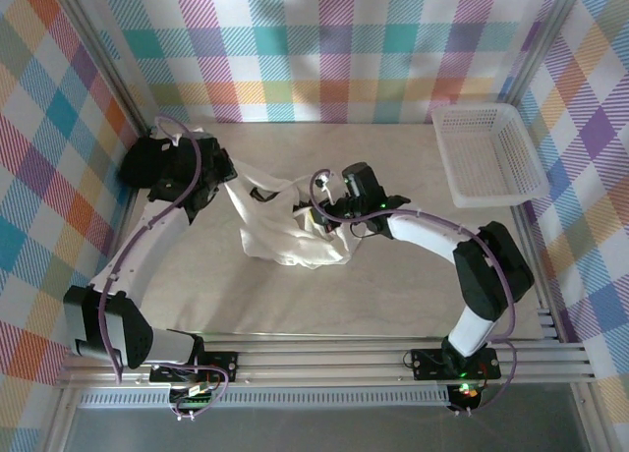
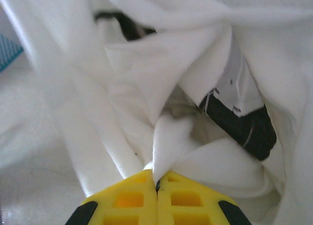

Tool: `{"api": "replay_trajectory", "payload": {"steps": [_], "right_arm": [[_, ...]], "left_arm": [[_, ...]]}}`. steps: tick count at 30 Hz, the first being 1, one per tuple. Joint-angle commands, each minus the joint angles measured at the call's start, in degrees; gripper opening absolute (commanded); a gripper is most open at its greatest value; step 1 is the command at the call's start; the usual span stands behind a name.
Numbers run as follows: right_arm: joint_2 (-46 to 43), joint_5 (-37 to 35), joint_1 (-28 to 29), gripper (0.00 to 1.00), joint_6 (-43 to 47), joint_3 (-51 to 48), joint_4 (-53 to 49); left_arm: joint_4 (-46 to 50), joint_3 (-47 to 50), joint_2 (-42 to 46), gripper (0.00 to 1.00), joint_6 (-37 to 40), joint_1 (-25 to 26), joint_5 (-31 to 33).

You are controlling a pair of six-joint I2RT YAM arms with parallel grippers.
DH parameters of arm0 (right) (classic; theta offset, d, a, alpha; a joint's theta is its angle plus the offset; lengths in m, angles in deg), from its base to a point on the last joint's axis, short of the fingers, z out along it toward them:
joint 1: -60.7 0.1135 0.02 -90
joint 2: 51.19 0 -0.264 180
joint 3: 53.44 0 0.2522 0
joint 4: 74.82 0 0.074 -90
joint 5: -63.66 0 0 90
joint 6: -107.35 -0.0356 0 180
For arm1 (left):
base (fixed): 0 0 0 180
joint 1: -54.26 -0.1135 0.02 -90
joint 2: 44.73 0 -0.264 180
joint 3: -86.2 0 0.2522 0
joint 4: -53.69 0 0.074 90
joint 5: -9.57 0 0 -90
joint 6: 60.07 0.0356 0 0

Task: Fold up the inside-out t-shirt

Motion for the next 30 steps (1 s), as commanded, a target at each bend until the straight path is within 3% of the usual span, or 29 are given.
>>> {"api": "replay_trajectory", "payload": {"steps": [1,7,12,14,16,19,24,30], "right_arm": [[-6.26,5.72,-1.51,0.00,-0.16,3.97,6.30],[-16.42,12.52,-8.63,0.00,-3.34,2.33,11.71],[-17.28,13.97,-9.04,0.00,-1.80,-3.45,11.40],[-16.97,15.15,-9.12,0.00,-0.78,-5.51,10.98],[-16.52,16.04,-9.03,0.00,0.39,-7.55,10.82],[-14.94,17.55,-8.98,0.00,0.86,-9.89,10.56],[-13.55,18.62,-8.92,0.00,0.14,-13.90,12.07],[-14.63,17.91,-8.48,0.00,-0.50,-15.72,12.65]], "left_arm": [[-2.39,3.69,-1.32,0.00,-0.54,-0.42,-0.25],[-7.73,14.01,0.12,0.00,-7.47,-7.90,-1.00],[-11.79,20.84,-0.20,0.00,-9.58,-8.42,-5.37],[-11.79,22.83,-0.82,0.12,-9.28,-8.19,-7.55],[-11.58,24.81,0.43,0.35,-9.10,-7.25,-8.95],[-10.65,25.80,4.53,0.57,-8.06,-2.58,-9.12],[-10.80,21.94,2.92,0.73,-6.51,5.55,-16.56],[-6.97,9.34,-10.25,0.77,-2.24,13.81,-17.74]]}}
